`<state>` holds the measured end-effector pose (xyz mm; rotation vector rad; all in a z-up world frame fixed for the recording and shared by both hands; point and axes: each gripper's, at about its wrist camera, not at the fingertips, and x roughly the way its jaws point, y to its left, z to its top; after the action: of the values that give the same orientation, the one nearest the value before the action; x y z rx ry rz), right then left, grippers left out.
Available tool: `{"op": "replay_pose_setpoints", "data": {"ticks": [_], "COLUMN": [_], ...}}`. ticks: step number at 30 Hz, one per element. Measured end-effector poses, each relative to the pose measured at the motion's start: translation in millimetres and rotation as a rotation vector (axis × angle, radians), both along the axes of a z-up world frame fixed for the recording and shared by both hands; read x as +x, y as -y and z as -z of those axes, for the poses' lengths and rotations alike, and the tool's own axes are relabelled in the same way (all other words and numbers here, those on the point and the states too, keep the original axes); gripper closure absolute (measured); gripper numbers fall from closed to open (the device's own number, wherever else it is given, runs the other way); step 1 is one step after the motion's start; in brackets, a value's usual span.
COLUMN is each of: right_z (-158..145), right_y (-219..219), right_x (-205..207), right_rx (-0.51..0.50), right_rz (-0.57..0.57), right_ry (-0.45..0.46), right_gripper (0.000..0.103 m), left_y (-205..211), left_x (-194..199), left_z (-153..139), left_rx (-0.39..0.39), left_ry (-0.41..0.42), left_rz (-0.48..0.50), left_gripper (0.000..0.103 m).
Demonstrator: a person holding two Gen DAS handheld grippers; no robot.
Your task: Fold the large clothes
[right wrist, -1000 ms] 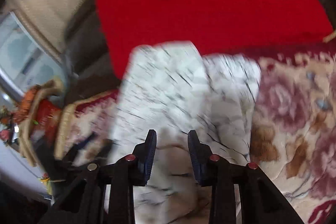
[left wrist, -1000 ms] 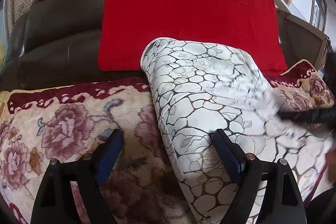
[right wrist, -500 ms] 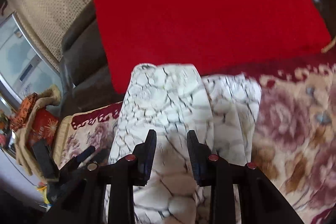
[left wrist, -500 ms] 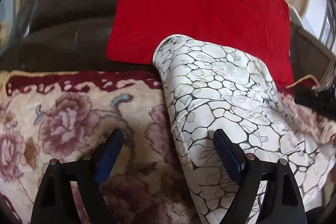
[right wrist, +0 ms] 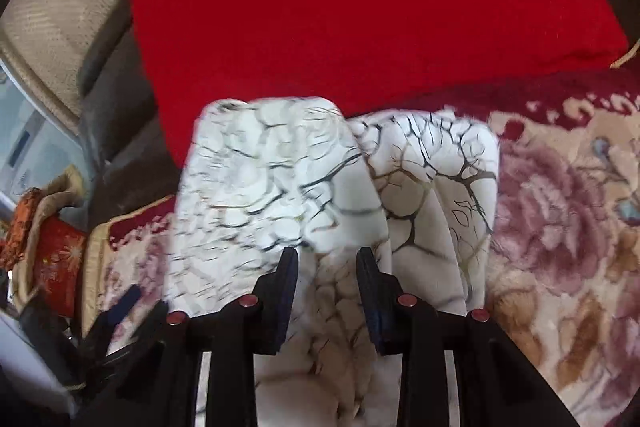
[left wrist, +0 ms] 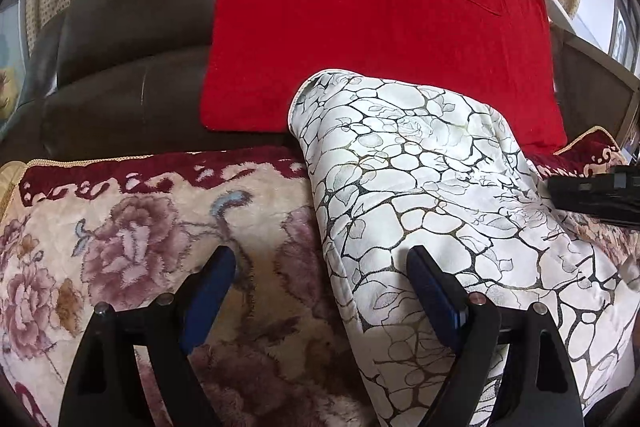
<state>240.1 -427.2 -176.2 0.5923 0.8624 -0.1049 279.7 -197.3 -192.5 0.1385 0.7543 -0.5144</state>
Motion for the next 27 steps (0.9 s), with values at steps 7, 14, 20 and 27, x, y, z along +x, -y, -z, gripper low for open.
{"op": "replay_pose_setpoints", "data": {"ticks": [7, 14, 20, 27], "right_z": [-24.2, 18.1, -5.1, 15.3], "right_y": [-30.6, -35.0, -27.4, -44.9], "right_x": [-51.9, -61.1, -75.7, -76.1], "right_rx": [-0.057, -0.075, -0.033, -0.074], "right_rz": [-0.087, -0.071, -0.071, -0.101], "right_ry": [-0.018, -0.075, -0.123, -0.205], "right_gripper": [0.068, 0.068, 0.068, 0.069], "left_y": [0.9, 1.5, -0.7, 1.3], "left_x": [-3.9, -5.1, -3.0, -3.2], "left_z": [-1.7, -1.8, -2.4, -2.8], "left_rx": [0.009, 0.014, 0.008, 0.015], "left_ry": [0.009, 0.013, -0.003, 0.002], "left_rz": [-0.003, -0.001, -0.007, -0.007], "left_gripper": [0.015, 0.015, 0.015, 0.015]}}
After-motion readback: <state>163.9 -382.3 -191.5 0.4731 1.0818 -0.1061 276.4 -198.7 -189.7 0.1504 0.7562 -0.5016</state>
